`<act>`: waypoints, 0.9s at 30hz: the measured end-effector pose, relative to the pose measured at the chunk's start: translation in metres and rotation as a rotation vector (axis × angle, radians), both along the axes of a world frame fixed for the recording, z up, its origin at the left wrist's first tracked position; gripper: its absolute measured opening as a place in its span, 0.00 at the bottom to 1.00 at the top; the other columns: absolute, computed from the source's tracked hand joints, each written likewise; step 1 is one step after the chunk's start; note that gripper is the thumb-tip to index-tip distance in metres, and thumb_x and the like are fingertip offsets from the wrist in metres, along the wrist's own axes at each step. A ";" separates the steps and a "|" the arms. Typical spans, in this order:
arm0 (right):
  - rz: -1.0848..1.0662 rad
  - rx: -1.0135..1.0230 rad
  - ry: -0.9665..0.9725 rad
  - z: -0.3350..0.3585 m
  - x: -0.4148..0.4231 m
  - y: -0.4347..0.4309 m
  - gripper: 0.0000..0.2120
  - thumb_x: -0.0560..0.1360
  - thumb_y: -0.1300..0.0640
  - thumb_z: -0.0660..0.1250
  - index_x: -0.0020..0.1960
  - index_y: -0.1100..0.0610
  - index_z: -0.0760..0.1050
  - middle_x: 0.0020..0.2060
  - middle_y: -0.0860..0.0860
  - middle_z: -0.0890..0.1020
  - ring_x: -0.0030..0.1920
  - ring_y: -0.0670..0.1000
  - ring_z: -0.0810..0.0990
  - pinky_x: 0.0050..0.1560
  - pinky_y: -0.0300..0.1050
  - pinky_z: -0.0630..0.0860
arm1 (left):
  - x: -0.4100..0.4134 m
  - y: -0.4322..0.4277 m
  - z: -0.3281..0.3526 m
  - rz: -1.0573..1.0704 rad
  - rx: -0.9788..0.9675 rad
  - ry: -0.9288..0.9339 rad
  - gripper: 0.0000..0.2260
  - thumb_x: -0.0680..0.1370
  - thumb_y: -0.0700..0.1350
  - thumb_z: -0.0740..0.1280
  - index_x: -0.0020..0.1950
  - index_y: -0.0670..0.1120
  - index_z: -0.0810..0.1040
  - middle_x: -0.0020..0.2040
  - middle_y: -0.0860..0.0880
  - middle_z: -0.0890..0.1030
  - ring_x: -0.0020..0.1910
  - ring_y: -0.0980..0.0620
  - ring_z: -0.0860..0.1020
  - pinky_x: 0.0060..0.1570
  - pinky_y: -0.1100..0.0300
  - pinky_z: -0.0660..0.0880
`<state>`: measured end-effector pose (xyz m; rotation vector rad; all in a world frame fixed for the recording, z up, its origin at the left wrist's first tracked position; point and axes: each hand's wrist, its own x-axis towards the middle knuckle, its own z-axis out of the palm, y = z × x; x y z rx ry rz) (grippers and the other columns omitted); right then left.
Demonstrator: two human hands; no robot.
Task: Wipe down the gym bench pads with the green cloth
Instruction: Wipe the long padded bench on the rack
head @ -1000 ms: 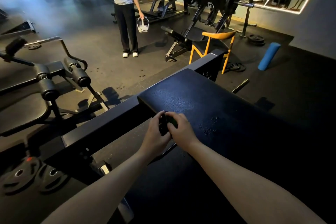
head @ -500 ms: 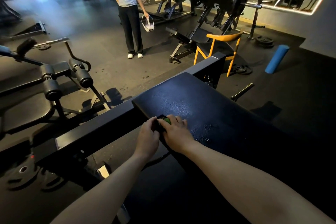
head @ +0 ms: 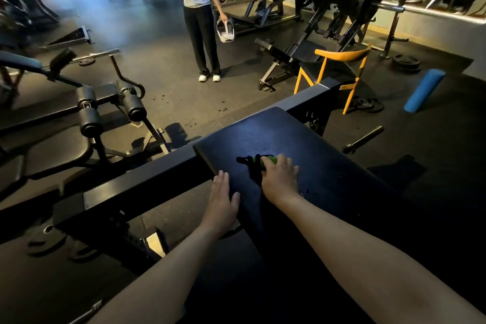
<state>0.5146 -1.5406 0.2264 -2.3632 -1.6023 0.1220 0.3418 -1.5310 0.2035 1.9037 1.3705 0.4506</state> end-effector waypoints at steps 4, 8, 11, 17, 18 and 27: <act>0.312 0.040 0.110 0.000 -0.033 -0.004 0.18 0.80 0.48 0.59 0.70 0.44 0.69 0.57 0.53 0.71 0.57 0.55 0.71 0.60 0.54 0.62 | -0.003 0.004 -0.005 0.009 0.023 -0.060 0.28 0.79 0.50 0.60 0.79 0.49 0.59 0.81 0.50 0.57 0.80 0.48 0.56 0.78 0.44 0.56; 0.355 -0.030 0.023 -0.004 -0.022 -0.008 0.19 0.81 0.48 0.56 0.72 0.42 0.67 0.56 0.52 0.70 0.59 0.56 0.68 0.58 0.53 0.59 | 0.008 0.010 -0.003 0.053 0.113 0.060 0.29 0.72 0.48 0.57 0.74 0.44 0.67 0.72 0.43 0.70 0.73 0.44 0.66 0.74 0.42 0.61; 0.291 -0.009 -0.026 -0.006 0.002 -0.009 0.17 0.81 0.50 0.56 0.70 0.42 0.68 0.54 0.51 0.70 0.57 0.55 0.69 0.56 0.53 0.59 | 0.029 -0.001 0.005 -0.014 0.124 0.056 0.29 0.78 0.40 0.57 0.81 0.42 0.57 0.80 0.44 0.58 0.80 0.47 0.52 0.79 0.46 0.47; 0.039 0.003 -0.026 -0.006 0.052 -0.007 0.16 0.81 0.53 0.57 0.68 0.43 0.70 0.54 0.51 0.70 0.56 0.54 0.69 0.57 0.53 0.61 | 0.035 -0.004 -0.007 -0.056 0.134 0.129 0.28 0.83 0.39 0.52 0.82 0.44 0.48 0.83 0.48 0.44 0.81 0.52 0.39 0.76 0.53 0.34; -0.008 -0.012 -0.029 -0.005 0.059 -0.006 0.17 0.81 0.53 0.57 0.69 0.44 0.69 0.55 0.52 0.70 0.58 0.54 0.69 0.59 0.54 0.61 | 0.034 -0.003 -0.007 -0.066 0.134 0.134 0.27 0.83 0.39 0.52 0.82 0.44 0.48 0.83 0.48 0.44 0.81 0.52 0.39 0.76 0.54 0.33; 0.242 0.014 0.149 0.002 0.017 -0.008 0.21 0.80 0.48 0.61 0.72 0.44 0.69 0.58 0.53 0.72 0.58 0.55 0.72 0.61 0.52 0.62 | 0.033 -0.003 -0.006 -0.079 0.138 0.177 0.28 0.83 0.41 0.54 0.82 0.44 0.48 0.83 0.48 0.45 0.81 0.52 0.40 0.77 0.52 0.35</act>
